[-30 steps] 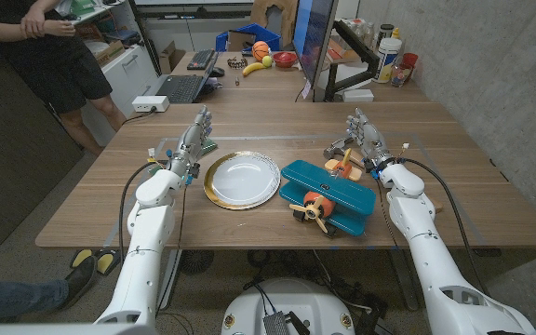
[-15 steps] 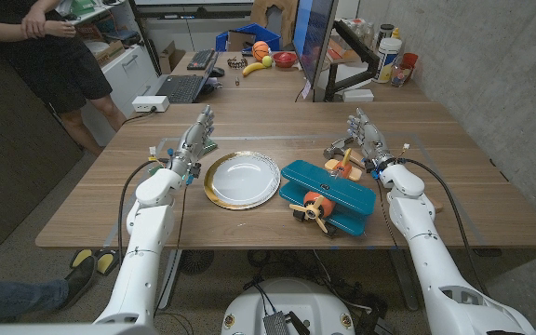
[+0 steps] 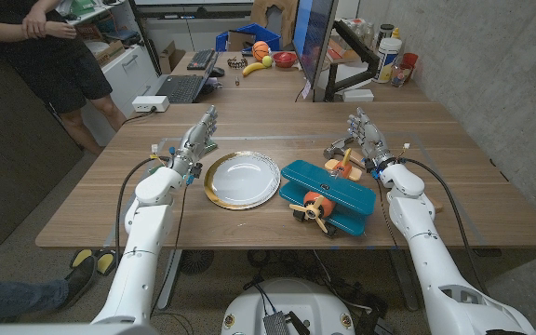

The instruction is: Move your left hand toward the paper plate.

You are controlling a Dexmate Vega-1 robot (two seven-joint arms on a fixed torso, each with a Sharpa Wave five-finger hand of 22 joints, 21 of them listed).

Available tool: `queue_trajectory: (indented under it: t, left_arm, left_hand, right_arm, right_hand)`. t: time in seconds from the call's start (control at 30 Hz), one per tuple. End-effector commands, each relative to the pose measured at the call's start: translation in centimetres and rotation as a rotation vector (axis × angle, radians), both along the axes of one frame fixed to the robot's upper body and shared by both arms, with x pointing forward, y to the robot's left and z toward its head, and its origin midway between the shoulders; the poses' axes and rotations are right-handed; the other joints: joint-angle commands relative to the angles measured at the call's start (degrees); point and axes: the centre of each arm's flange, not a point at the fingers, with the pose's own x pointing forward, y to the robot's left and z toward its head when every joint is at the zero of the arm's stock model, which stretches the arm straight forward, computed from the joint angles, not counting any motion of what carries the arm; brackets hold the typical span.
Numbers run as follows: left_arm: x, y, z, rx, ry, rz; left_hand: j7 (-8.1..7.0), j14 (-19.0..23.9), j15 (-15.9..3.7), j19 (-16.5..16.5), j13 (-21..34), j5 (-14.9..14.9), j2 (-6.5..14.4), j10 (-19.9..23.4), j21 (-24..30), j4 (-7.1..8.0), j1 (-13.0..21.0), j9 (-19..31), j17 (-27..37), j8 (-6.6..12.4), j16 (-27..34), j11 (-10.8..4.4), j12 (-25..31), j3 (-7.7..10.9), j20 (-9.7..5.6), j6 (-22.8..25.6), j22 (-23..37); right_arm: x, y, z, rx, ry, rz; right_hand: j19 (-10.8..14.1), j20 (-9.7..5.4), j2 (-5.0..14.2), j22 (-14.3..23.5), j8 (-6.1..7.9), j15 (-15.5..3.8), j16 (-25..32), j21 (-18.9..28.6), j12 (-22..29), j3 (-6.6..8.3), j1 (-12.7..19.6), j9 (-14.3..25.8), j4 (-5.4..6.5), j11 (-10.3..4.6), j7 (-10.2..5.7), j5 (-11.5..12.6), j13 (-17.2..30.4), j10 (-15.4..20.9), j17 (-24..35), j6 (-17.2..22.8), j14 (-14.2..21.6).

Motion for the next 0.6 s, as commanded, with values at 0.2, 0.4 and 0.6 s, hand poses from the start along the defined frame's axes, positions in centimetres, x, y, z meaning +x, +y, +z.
queue_trajectory:
  t: [0.2, 0.4, 0.6]
  left_arm:
    - [-0.41, -0.51, 0.10, 0.064, 0.013, 0.032]
    - [-0.62, -0.79, 0.16, 0.085, 0.010, 0.042]
    - [-0.75, -0.86, 0.28, 0.099, 0.010, 0.057]
  left_hand:
    - [0.20, -0.65, -0.01, -3.36, 0.09, -0.07, 0.44, -0.58, -0.07, -0.72, 1.51, 0.08, 0.20, 0.13, 0.06, -0.13, 0.01, 0.46, -2.16, -0.68, 0.27]
    - [0.17, -0.83, -0.02, -3.54, 0.09, -0.13, 0.63, -0.64, -0.08, -0.92, 1.91, 0.09, 0.19, 0.12, 0.03, -0.05, 0.02, 0.59, -2.14, -0.78, 0.27]
    - [0.12, -1.00, -0.12, -3.88, 0.09, -0.21, 0.82, -0.72, -0.15, -1.12, 2.32, 0.09, 0.18, 0.13, 0.01, -0.07, 0.03, 0.71, -2.11, -0.82, 0.27]
  right_arm:
    - [0.22, -0.25, 0.37, -0.006, -0.001, 0.001]
    - [0.28, -0.28, 0.61, -0.005, -0.006, 0.003]
    - [0.33, -0.26, 0.72, -0.002, -0.012, 0.002]
  right_hand:
    - [0.73, -0.04, 0.56, 0.30, 0.19, -0.35, 0.20, -0.31, 0.16, -0.01, 0.14, 0.26, -0.20, -0.06, -0.32, 0.39, 0.15, 0.34, 0.13, 0.50, 0.50]
    - [0.76, 0.03, 0.57, 0.31, 0.22, -0.30, 0.19, -0.43, 0.17, -0.04, 0.13, 0.26, -0.23, -0.03, -0.39, 0.39, 0.15, 0.43, 0.12, 0.58, 0.53]
    - [0.76, 0.04, 0.59, 0.31, 0.21, -0.24, 0.17, -0.56, 0.10, -0.07, 0.12, 0.26, -0.25, -0.12, -0.42, 0.40, 0.15, 0.33, 0.12, 0.58, 0.53]
